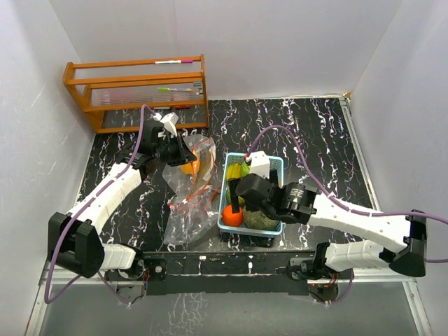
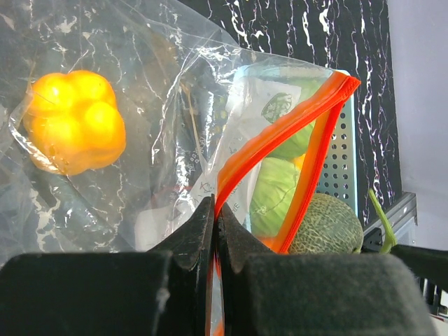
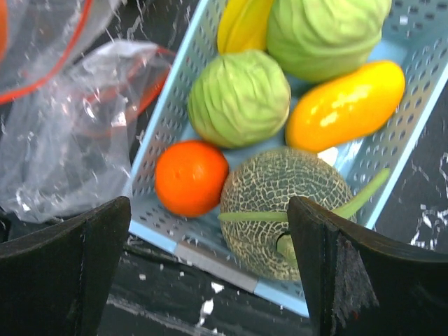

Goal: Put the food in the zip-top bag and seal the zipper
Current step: Pick up the fake vegetable from the bin.

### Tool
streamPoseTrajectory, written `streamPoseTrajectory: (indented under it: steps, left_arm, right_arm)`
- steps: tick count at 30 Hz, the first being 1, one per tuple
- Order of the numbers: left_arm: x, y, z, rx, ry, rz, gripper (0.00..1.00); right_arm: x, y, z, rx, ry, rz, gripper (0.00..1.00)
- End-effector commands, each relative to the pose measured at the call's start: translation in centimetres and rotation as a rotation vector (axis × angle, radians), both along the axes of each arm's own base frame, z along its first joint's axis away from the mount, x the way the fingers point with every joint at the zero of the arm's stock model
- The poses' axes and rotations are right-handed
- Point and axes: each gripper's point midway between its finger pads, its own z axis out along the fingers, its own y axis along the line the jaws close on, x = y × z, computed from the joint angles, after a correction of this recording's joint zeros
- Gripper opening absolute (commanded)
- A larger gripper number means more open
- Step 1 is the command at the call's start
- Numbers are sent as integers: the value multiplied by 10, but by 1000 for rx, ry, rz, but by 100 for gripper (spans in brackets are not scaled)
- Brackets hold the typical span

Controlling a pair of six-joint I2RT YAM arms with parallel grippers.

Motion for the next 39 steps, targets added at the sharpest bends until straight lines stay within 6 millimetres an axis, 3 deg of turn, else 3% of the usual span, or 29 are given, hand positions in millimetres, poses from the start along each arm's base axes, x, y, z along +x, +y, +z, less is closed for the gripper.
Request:
streamPoseTrajectory:
  steps: [1, 9, 16, 22, 25, 31, 35, 39]
  left_arm:
    - [0, -3, 6, -19, -20, -11, 0]
    - [1, -4, 2, -15, -8, -15, 0]
    - [0, -5, 0, -17, -3, -18, 0]
    - [0, -3, 1, -10, -2, -13, 0]
    - [0, -3, -1, -8, 1, -12, 0]
    - [-1, -3, -3, -7, 5, -10, 0]
    - [-1, -3, -4, -7, 6, -13, 0]
    - [-1, -3, -4, -6, 7, -15, 0]
  right_arm:
    - [-24, -26, -4, -9, 54, -122, 98]
    - [-37, -47, -7, 66, 82, -192, 90]
    - [-32, -56, 38, 155, 9, -204, 85]
    - [-49, -71, 45, 124, 89, -187, 83]
    - [-63, -78, 31, 110, 158, -190, 82]
    - [-82, -84, -15, 135, 289, -263, 81]
    - [-74, -81, -31, 183, 260, -318, 74]
    - [-54, -71, -33, 231, 171, -345, 59]
